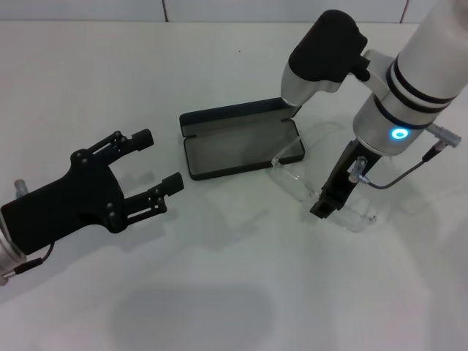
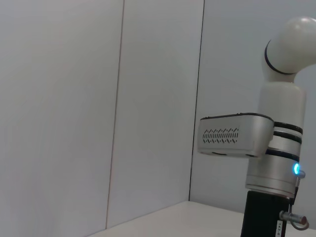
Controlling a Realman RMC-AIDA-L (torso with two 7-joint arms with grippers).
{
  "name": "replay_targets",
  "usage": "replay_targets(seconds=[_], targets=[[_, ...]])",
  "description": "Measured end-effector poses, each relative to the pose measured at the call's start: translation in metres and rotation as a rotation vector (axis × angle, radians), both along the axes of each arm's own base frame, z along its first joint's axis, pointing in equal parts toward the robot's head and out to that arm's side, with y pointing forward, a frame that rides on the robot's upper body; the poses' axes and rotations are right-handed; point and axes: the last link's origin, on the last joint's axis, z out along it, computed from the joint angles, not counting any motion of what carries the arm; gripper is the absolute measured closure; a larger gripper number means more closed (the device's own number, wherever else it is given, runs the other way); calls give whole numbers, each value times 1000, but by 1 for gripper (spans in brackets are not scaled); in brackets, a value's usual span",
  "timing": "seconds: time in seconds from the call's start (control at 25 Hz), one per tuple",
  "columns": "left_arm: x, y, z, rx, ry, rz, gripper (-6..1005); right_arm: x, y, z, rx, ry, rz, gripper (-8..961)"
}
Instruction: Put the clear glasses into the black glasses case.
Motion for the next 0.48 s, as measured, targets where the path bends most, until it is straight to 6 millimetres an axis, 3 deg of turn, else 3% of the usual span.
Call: replay_targets(seconds=[0.48], targets=[[-1, -1, -1, -4, 0, 2, 170, 0, 1, 0, 17, 14, 4, 763]])
